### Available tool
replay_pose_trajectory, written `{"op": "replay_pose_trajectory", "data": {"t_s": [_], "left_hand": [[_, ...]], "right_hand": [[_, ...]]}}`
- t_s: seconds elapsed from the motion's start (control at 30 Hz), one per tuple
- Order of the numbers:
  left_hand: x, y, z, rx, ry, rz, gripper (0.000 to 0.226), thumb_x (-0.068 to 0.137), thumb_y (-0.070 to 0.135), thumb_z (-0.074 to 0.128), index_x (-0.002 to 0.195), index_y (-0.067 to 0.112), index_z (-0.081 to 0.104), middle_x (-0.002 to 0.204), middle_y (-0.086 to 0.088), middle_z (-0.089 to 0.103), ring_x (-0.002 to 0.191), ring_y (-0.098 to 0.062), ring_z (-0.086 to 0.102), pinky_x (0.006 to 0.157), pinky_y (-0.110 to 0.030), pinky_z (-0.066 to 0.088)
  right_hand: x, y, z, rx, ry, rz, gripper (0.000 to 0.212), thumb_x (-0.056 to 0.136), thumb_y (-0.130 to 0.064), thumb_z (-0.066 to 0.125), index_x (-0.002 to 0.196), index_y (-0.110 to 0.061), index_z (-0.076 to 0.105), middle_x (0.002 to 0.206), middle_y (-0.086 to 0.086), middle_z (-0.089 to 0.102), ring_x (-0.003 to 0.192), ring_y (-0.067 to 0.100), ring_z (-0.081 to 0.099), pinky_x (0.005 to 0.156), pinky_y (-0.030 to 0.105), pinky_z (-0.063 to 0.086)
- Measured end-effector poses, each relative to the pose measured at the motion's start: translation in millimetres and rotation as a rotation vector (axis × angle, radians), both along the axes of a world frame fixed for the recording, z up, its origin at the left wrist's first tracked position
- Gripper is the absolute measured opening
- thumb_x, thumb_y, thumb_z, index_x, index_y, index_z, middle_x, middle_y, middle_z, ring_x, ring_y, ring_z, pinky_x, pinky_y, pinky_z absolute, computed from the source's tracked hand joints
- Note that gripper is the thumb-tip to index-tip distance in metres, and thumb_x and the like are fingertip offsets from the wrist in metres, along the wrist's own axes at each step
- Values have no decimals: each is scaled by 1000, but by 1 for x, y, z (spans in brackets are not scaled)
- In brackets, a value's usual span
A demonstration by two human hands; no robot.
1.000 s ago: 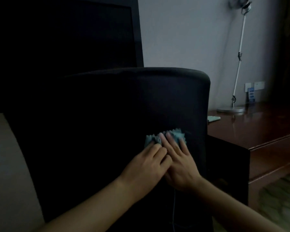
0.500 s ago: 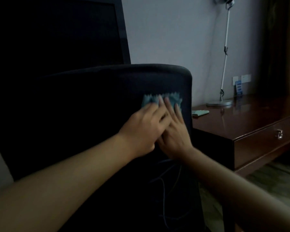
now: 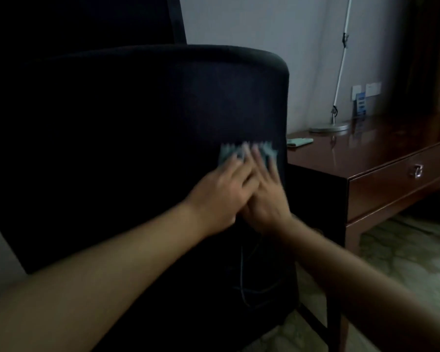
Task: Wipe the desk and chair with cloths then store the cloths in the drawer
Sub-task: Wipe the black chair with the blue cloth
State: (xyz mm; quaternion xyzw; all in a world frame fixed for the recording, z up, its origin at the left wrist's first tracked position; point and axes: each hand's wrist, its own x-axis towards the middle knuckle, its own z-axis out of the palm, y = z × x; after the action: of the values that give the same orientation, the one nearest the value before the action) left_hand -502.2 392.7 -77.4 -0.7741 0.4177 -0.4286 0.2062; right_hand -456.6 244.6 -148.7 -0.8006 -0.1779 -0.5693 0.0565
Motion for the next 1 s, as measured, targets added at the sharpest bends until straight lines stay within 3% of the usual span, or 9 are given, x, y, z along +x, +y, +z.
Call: {"op": "replay_pose_trajectory", "data": {"t_s": [0.1, 0.23, 0.33, 0.43, 0.57, 0.63, 0.8, 0.9, 1.0], "left_hand": [[-6, -26, 66, 0, -123, 46, 57, 59, 13, 68, 115, 6, 62, 120, -23, 59, 110, -38, 56, 102, -37, 40], [-3, -36, 66, 46, -197, 64, 52, 71, 21, 58, 122, 12, 58, 126, -14, 56, 114, -29, 52, 100, -32, 37], [8, -29, 15, 75, -159, -27, 51, 57, 24, 68, 107, 14, 67, 111, -11, 64, 101, -27, 58, 92, -30, 35], [6, -17, -64, 134, 26, -27, 62, 45, 30, 78, 104, 13, 72, 105, -10, 67, 101, -28, 52, 97, -31, 34], [-12, 12, -170, 384, 267, 112, 54, 57, 37, 81, 106, 18, 72, 107, -7, 69, 108, -24, 61, 111, -36, 36], [-11, 20, -185, 398, 330, 90, 47, 58, 35, 85, 99, 18, 73, 101, -5, 69, 104, -22, 64, 109, -36, 36], [0, 2, -141, 303, 278, -10, 34, 64, 22, 68, 98, 18, 70, 101, -6, 69, 104, -23, 64, 105, -35, 45], [11, -18, -83, 204, 204, -14, 51, 49, 19, 70, 99, 12, 70, 101, -13, 67, 104, -31, 64, 104, -39, 48], [19, -36, 3, 144, 100, -46, 62, 38, 9, 77, 99, 6, 68, 104, -21, 66, 103, -40, 63, 100, -42, 50]], "right_hand": [[5, -10, 67, 109, -59, -8, 65, 98, -31, 41, 154, -5, 20, 161, 18, 16, 151, 31, 5, 123, 48, 4], [5, -3, 54, 267, -75, 49, 62, 100, -34, 29, 151, 1, 26, 159, 23, 20, 150, 37, 10, 122, 52, 10], [10, 8, -9, 329, -25, 51, 63, 101, -40, 24, 152, -2, 24, 161, 16, 14, 151, 27, 2, 122, 53, 11], [-1, 28, -104, 386, 96, 54, 64, 104, -46, 14, 154, -7, 19, 164, 10, 5, 152, 27, 2, 121, 51, 12], [-31, 52, -230, 299, 289, -17, 60, 106, -46, 11, 157, -16, 5, 166, 6, -2, 152, 26, 5, 116, 49, 17], [-30, 49, -247, 198, 304, -64, 61, 106, -46, 12, 158, -14, 5, 165, 10, 0, 152, 29, 6, 117, 48, 17], [-17, 19, -200, 96, 253, -69, 71, 98, -42, 30, 158, -14, 3, 165, 11, -2, 152, 29, 6, 120, 50, 11], [3, 0, -124, 126, 146, -1, 77, 94, -39, 35, 157, -17, -3, 165, 8, -5, 152, 27, -1, 122, 48, 6], [19, -24, -25, 106, 53, 10, 76, 92, -34, 39, 156, -9, 6, 161, 15, 13, 151, 29, 5, 119, 52, 15]]}}
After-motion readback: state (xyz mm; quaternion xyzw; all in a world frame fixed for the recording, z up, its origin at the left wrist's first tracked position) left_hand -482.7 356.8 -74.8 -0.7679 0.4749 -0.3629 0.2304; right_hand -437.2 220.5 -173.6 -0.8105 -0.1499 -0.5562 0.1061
